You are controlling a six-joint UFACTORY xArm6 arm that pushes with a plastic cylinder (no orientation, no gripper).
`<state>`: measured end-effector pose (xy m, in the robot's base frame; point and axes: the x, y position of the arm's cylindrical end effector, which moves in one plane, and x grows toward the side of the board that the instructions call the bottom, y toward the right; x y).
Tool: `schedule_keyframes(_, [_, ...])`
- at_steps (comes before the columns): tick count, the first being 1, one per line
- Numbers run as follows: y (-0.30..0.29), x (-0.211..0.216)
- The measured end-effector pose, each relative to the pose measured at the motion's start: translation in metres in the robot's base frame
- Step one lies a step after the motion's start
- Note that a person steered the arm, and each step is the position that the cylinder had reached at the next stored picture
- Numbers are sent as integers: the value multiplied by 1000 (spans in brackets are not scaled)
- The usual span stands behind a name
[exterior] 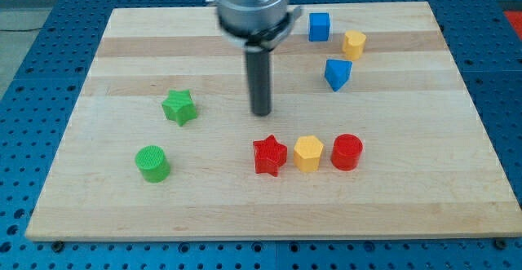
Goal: Move the yellow heart between the red star and green circle
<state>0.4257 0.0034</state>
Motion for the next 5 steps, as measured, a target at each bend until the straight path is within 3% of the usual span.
schedule_keyframes(2, [152,3])
schedule_keyframes(4, [183,-120])
schedule_keyframes(5, [157,-138])
